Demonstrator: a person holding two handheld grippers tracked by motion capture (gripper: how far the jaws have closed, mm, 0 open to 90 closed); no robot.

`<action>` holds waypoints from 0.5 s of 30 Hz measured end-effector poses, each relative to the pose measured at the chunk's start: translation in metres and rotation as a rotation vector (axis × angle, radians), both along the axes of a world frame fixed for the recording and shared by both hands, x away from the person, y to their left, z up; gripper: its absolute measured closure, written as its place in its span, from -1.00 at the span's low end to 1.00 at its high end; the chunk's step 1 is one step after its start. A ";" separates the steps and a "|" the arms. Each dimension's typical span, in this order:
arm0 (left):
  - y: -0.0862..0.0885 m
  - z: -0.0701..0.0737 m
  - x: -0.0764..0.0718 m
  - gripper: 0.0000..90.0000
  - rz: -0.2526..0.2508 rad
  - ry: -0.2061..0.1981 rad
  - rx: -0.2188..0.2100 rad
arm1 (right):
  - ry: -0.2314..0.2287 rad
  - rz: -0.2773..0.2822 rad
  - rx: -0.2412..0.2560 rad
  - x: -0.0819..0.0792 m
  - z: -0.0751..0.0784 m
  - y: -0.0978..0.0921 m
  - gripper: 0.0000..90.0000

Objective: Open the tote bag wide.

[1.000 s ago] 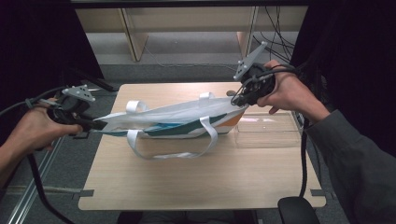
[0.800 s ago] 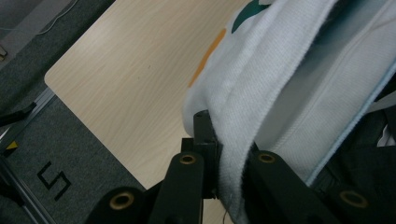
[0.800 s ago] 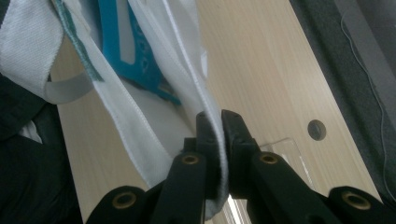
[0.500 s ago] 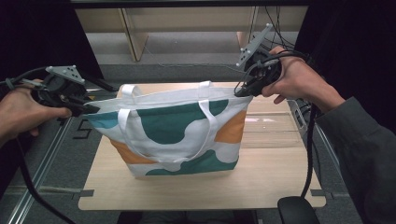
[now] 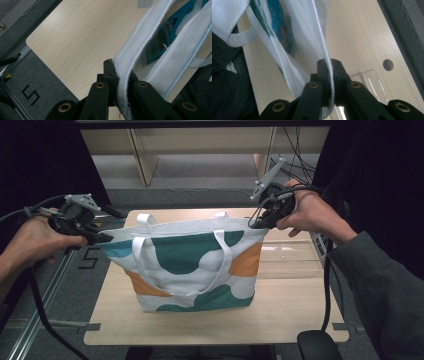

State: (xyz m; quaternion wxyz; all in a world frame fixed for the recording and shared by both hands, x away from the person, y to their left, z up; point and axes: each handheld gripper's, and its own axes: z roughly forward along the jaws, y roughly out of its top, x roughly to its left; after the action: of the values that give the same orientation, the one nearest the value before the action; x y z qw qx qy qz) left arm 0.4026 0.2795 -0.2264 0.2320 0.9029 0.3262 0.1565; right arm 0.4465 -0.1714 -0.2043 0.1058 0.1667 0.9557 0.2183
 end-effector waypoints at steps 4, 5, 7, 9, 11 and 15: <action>0.000 -0.017 0.004 0.91 -0.010 0.006 0.010 | 0.020 0.006 -0.010 0.002 -0.017 0.001 0.93; 0.000 -0.020 0.004 0.91 -0.011 0.011 0.004 | 0.018 0.014 -0.012 0.003 -0.021 0.001 0.93; 0.001 -0.026 0.003 0.91 -0.015 0.013 -0.001 | 0.030 0.032 -0.014 0.006 -0.028 0.000 0.93; 0.001 -0.031 0.002 0.91 -0.020 0.021 0.004 | 0.031 0.039 -0.017 0.007 -0.036 0.001 0.93; 0.001 -0.038 0.001 0.91 -0.022 0.033 0.000 | 0.043 0.023 -0.025 0.004 -0.041 0.002 0.93; 0.001 -0.050 -0.002 0.91 -0.033 0.050 0.005 | 0.044 0.034 -0.059 0.001 -0.055 0.007 0.93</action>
State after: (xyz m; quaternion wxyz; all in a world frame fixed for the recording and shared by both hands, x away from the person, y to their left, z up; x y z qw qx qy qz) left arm 0.4009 0.2805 -0.2763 0.2240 0.9124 0.3167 0.1308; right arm 0.4471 -0.1649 -0.2593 0.0859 0.1522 0.9665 0.1879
